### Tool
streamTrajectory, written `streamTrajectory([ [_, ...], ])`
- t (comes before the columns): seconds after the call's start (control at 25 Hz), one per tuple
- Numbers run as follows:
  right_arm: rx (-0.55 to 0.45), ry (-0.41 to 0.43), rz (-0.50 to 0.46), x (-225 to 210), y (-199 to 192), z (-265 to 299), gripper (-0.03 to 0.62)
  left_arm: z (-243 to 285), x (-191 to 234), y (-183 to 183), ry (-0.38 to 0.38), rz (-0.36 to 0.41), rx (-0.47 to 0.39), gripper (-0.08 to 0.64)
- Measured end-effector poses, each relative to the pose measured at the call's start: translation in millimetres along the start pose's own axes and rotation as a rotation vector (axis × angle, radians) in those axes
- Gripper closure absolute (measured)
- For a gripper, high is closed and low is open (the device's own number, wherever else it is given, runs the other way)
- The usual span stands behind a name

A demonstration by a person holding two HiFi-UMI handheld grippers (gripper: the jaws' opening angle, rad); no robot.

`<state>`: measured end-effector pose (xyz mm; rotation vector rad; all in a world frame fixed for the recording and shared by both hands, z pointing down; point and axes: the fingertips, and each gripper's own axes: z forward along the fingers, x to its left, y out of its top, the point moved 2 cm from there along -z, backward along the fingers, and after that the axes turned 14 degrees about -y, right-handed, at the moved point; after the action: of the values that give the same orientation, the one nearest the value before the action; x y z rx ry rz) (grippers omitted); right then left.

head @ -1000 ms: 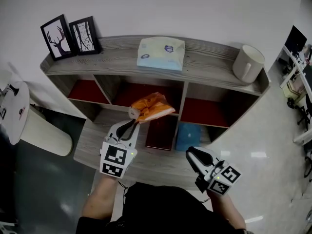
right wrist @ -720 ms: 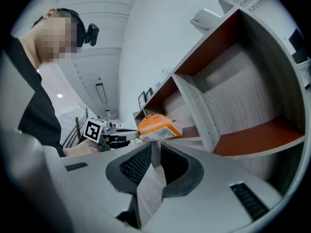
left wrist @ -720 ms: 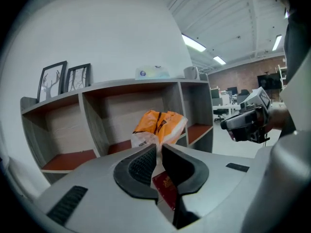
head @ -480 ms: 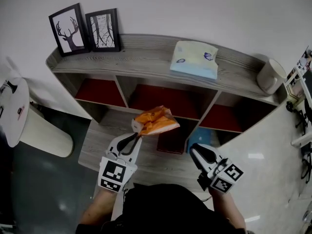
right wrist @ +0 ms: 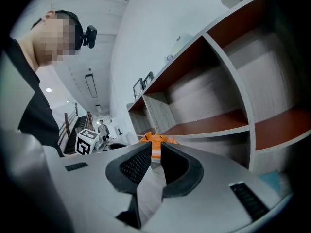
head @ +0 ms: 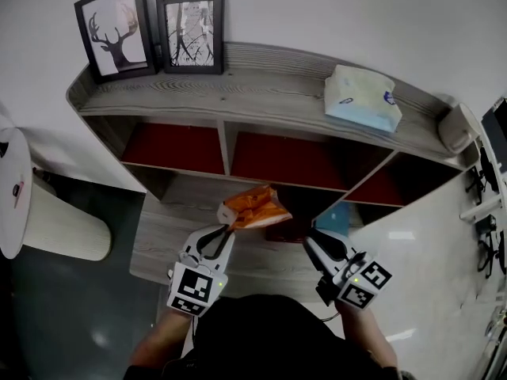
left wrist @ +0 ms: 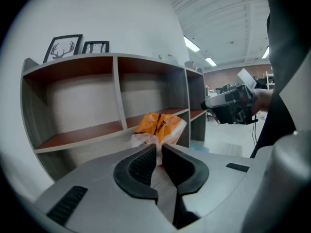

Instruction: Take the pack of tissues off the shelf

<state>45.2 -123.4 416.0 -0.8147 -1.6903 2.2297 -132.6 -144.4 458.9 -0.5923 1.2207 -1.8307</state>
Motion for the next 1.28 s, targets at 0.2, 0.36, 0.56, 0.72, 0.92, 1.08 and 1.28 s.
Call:
streamTrajectory([
  [0.2, 0.022, -0.023, 0.006, 22, -10, 22, 0.572, 3, 17, -31, -0.047, -0.015, 0.02, 0.512],
  [0.36, 0.035, -0.049, 0.02, 36, -20, 34, 0.572, 9, 28, -62, -0.074, -0.028, 0.054, 0.512],
  [0.56, 0.041, -0.092, 0.037, 46, -30, 40, 0.572, 20, 37, -95, -0.095, -0.034, 0.09, 0.512],
  [0.72, 0.039, -0.121, 0.045, 54, -35, 42, 0.572, 31, 42, -126, -0.109, -0.034, 0.121, 0.511],
  [0.92, 0.041, -0.153, 0.049, 60, -41, 41, 0.572, 47, 49, -153, -0.131, -0.021, 0.153, 0.511],
  [1.08, 0.047, -0.181, 0.053, 64, -45, 40, 0.572, 56, 55, -169, -0.145, -0.05, 0.175, 0.511],
  [1.28, 0.055, -0.204, 0.06, 69, -49, 44, 0.572, 65, 60, -185, -0.159, -0.054, 0.188, 0.511],
])
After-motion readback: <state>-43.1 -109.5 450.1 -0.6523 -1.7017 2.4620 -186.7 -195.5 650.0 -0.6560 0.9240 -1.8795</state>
